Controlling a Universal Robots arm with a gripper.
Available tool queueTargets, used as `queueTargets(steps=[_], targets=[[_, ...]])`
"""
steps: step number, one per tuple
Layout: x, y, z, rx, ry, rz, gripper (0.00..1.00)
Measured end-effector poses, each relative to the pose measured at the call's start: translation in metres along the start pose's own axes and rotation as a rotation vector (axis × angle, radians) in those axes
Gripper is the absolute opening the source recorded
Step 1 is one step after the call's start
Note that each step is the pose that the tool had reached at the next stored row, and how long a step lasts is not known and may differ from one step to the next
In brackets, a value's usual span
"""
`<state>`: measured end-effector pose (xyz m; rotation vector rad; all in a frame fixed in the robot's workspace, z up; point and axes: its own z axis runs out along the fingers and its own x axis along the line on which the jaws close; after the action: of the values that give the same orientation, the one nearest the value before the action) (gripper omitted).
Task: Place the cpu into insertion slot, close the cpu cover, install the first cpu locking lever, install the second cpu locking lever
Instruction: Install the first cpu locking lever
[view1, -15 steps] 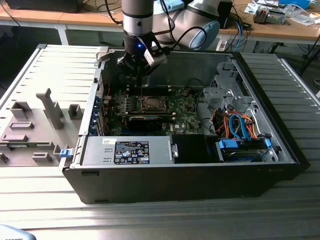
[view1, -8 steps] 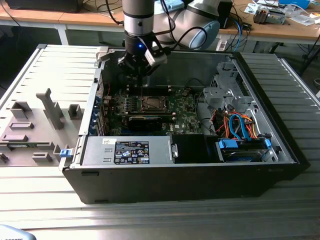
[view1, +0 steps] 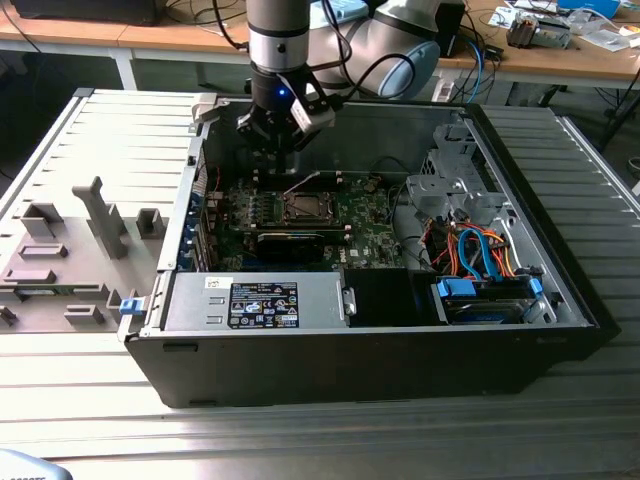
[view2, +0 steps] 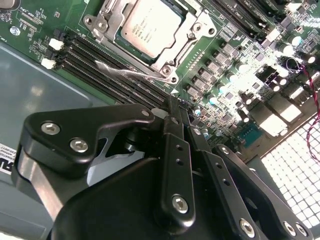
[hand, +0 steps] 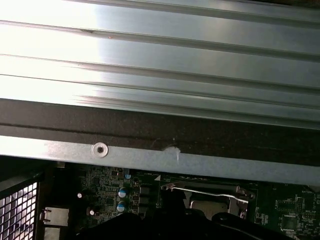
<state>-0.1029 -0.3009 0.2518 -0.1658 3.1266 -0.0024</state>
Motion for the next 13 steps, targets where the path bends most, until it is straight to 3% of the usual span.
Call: queueTargets(steps=[13], targets=[[-0.0031,-0.0003,0.0010,0.0000,0.0000,0.000,0.11]])
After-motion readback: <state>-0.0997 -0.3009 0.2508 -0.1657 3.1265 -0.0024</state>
